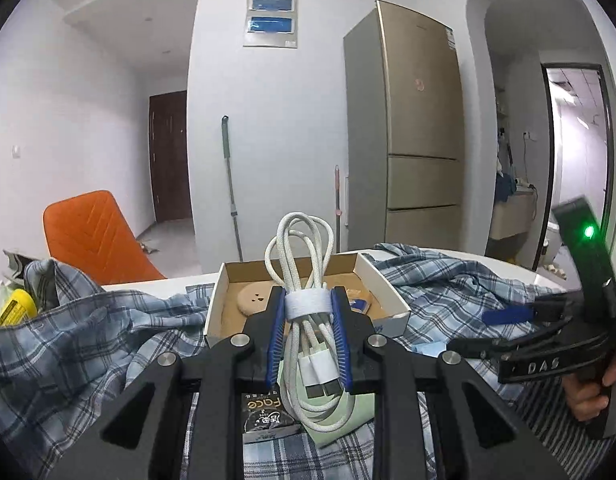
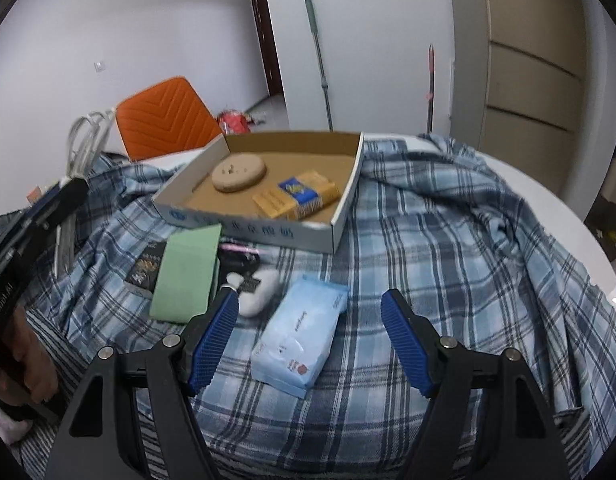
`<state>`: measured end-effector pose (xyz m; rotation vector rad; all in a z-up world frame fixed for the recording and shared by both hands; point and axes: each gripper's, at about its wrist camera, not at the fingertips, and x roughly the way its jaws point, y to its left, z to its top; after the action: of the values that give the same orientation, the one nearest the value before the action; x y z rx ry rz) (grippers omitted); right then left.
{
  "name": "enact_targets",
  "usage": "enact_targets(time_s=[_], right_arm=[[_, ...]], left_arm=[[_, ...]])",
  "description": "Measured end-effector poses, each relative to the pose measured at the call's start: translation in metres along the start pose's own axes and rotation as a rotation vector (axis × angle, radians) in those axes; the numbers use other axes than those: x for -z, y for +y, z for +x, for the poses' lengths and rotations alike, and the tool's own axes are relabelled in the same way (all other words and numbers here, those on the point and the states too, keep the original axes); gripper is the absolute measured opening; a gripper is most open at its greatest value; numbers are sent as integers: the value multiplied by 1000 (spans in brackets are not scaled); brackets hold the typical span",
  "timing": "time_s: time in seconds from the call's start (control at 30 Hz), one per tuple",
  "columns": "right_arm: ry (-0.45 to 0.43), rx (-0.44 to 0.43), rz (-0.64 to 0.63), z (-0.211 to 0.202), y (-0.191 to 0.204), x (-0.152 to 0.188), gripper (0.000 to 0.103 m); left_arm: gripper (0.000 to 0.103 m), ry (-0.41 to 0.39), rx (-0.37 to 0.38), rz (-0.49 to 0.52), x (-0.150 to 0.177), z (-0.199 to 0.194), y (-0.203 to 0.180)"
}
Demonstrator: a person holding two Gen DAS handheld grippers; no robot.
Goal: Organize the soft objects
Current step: 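Grasp the blue wet-wipe pack with the right gripper while the left gripper holds the cable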
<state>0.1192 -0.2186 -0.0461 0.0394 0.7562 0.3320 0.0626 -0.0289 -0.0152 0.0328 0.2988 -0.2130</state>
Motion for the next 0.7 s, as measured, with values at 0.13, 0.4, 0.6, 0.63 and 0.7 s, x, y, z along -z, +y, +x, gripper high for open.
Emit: enact_targets(time_s=[0.13,0.4,0.6,0.63,0.7], right_arm=[[78,11,0,13,0,3,72],[194,34,-1,34,4,6,67],[243,39,21,49,8,3,51],[239,53,12,50,9,3,46],[242,73,-11,53,12,3,40]], left_arm=[[24,-7,0,3,4,-2,-3],[24,-4,-6,-6,6,-3,-2],[24,-2,0,-23,6,-3,1],[24,0,-1,-25,6,-3,1],[24,8,-2,-30,6,-2,1]])
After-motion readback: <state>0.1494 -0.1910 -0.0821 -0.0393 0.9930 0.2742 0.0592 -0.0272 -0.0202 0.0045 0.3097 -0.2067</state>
